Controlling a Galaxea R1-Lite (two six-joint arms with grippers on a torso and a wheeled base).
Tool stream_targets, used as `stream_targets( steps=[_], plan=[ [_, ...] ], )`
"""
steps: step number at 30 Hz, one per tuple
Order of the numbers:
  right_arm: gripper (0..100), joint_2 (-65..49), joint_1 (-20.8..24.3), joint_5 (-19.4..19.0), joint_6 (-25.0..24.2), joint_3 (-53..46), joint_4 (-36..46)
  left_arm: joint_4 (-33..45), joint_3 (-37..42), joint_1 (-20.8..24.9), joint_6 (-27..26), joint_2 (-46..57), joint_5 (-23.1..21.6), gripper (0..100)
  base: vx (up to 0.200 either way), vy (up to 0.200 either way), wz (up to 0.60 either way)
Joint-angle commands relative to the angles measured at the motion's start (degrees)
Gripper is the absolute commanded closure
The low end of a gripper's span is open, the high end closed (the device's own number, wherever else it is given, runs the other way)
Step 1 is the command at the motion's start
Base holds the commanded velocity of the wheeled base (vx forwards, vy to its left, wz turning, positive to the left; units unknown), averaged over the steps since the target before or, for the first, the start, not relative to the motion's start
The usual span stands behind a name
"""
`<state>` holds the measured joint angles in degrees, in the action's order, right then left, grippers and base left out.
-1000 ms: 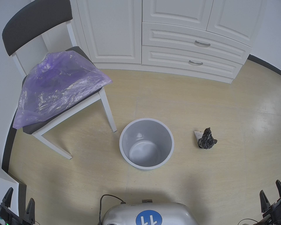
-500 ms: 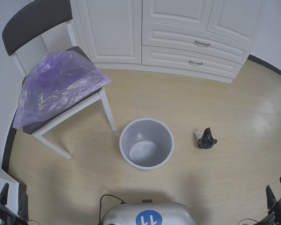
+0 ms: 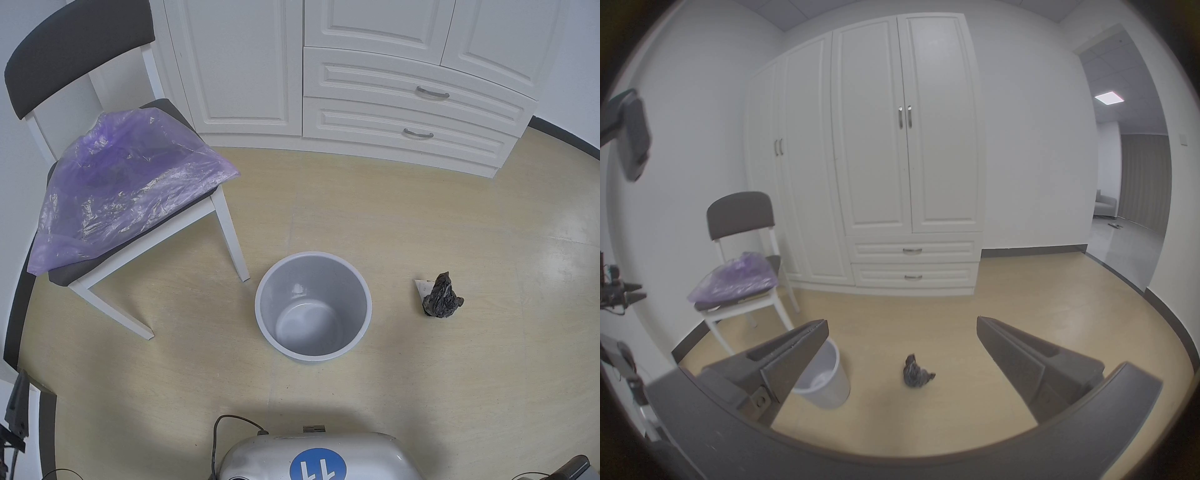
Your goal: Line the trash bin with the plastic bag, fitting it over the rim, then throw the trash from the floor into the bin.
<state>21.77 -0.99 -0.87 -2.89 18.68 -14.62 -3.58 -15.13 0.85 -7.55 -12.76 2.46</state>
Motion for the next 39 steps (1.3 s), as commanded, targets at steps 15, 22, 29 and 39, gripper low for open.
stream_targets(
  steps=[15, 22, 29, 39],
  plan=[
    [0, 28.9, 20.9, 22.4, -4.0, 10.3, -14.3, -0.5, -18.4, -12.1, -39.9, -39.4, 12.7, 0, 0.000, 0.000, 0.00],
    [0, 30.7, 23.4, 22.6, -4.8, 10.0, -16.3, -4.7, -18.6, -16.7, -40.5, -47.5, 12.0, 0, 0.000, 0.000, 0.00],
    [0, 30.6, 23.5, 22.6, -4.8, 9.9, -16.3, -5.7, -19.1, -16.6, -40.7, -52.2, 10.1, 0, 0.000, 0.000, 0.00],
    [0, 30.8, 23.5, 22.1, -5.1, 9.7, -16.3, -14.3, -19.8, -16.8, -41.0, -61.8, 10.1, 0, 0.000, 0.000, 0.00]
  ],
)
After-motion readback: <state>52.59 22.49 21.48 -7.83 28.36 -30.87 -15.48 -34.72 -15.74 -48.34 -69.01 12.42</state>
